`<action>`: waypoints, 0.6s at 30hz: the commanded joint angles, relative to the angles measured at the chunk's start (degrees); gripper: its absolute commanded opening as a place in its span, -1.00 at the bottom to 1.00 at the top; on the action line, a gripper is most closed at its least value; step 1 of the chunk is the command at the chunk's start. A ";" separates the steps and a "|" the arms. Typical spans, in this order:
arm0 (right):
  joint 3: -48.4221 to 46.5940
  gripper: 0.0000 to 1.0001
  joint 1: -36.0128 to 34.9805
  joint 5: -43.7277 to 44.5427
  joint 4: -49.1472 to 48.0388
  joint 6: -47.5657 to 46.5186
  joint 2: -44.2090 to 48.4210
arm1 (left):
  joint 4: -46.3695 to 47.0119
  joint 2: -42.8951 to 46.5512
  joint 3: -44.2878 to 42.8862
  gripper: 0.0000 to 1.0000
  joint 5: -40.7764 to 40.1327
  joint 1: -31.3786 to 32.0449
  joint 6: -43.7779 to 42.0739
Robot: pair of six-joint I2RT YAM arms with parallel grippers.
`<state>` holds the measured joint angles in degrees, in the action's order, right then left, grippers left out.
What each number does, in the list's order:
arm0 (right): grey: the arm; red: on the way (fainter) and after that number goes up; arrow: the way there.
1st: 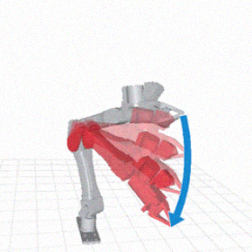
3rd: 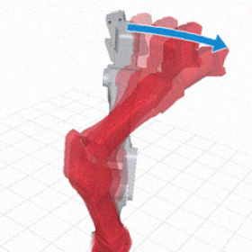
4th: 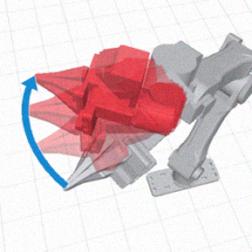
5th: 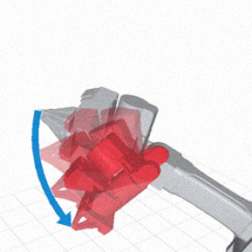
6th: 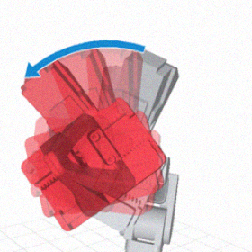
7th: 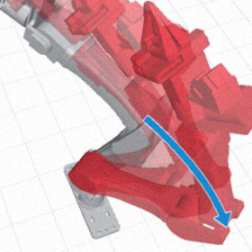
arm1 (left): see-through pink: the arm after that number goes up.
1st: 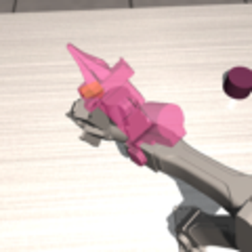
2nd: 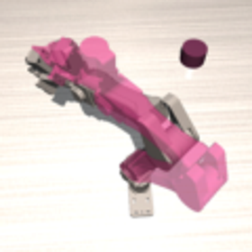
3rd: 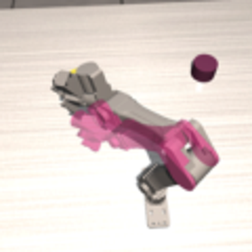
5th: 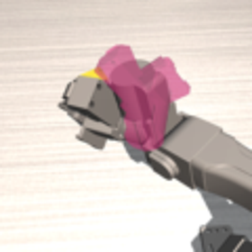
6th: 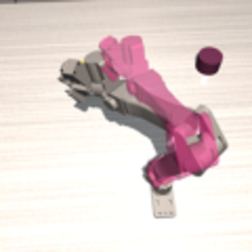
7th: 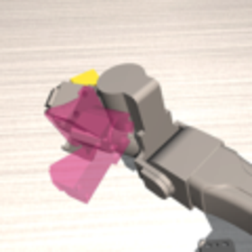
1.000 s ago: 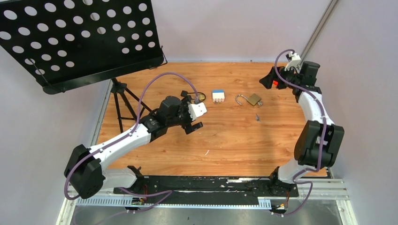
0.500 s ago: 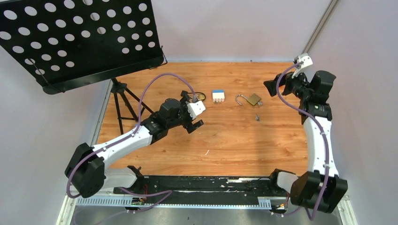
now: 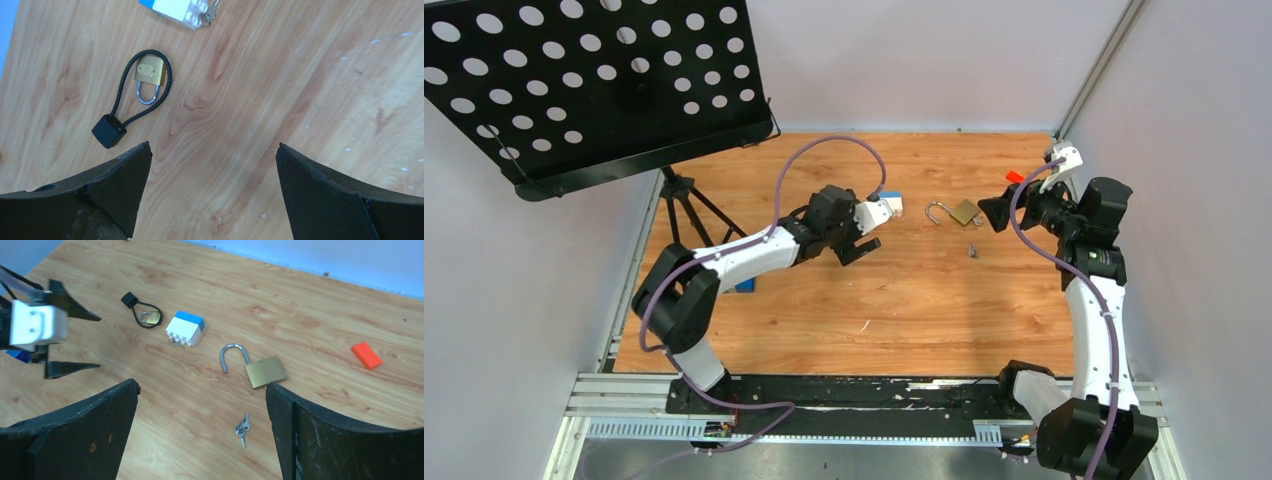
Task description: Unlock with the key
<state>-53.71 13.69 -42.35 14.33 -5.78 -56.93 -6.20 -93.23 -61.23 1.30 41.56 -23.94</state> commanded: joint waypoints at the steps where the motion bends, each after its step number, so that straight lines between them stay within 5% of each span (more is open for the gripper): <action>1: -0.73 1.00 0.10 -3.74 3.27 -1.32 0.38 | -6.25 -6.43 -7.55 1.00 -4.22 -0.66 -4.91; 18: 2.48 1.00 -1.70 -8.20 2.49 -3.23 0.12 | -29.13 -32.18 -42.03 0.77 1.91 -10.59 -2.48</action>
<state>-51.13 12.34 -48.16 17.19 -7.60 -56.38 -28.75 -122.39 -97.80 -0.03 33.23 -28.36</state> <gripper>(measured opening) 0.998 0.919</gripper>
